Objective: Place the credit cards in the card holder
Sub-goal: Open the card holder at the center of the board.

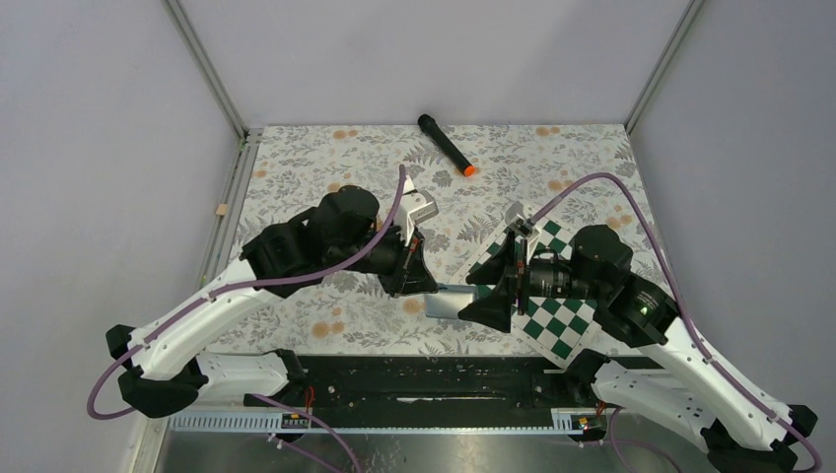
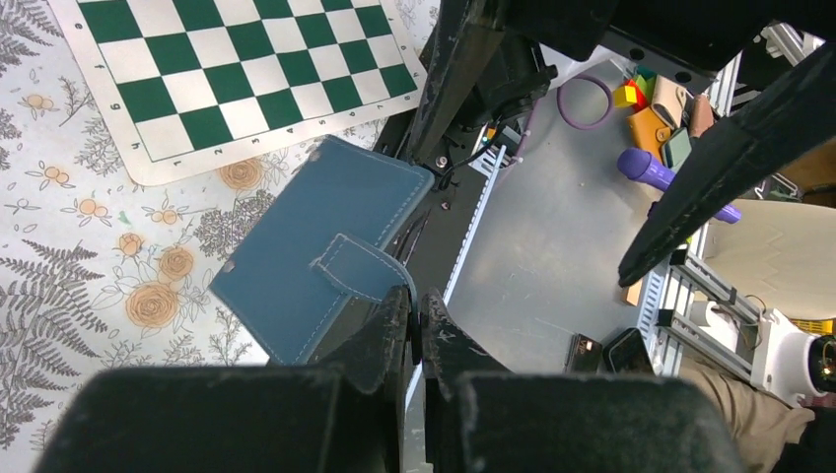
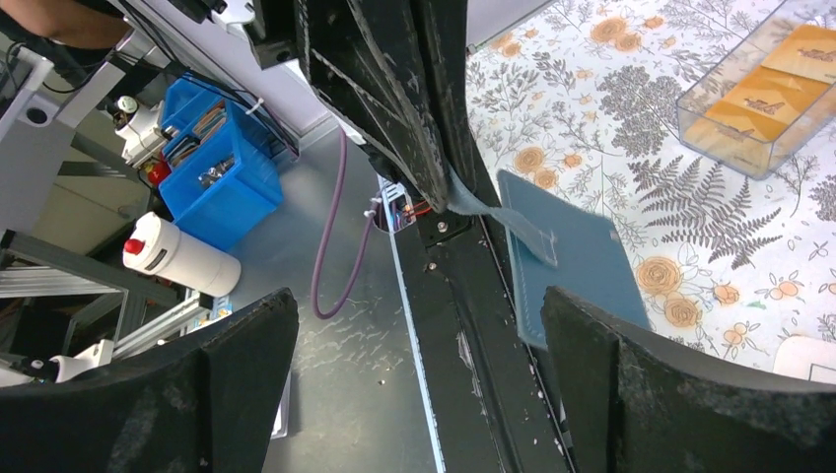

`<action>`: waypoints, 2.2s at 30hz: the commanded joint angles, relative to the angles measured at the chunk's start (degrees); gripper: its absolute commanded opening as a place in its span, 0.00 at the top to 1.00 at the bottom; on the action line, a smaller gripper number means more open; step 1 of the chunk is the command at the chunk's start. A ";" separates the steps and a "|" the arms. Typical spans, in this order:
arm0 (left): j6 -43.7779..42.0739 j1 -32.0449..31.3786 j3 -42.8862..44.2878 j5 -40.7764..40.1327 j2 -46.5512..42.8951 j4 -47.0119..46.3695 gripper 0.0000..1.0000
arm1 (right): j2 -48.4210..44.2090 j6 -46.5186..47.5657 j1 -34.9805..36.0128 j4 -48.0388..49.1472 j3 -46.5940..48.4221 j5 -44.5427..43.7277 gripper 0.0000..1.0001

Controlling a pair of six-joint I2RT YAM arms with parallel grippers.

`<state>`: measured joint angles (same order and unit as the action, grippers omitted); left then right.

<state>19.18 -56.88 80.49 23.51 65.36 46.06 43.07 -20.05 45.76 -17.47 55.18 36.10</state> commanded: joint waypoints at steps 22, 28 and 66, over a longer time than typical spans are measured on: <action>6.69 0.42 4.09 4.13 1.24 -4.99 1.00 | 5.21 5.06 13.61 -11.11 2.41 -32.92 0.60; 8.55 1.32 0.01 0.55 -2.09 -8.62 0.80 | 5.89 2.44 13.60 -13.02 3.61 -35.36 1.00; 30.34 6.73 -38.47 -3.14 -9.51 -20.92 0.37 | 3.95 -10.26 -3.18 -1.74 -12.01 3.44 1.00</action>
<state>49.08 -48.88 40.88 19.16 55.72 28.47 46.92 -29.28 42.94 -21.89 43.09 38.20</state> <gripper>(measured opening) 0.642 0.040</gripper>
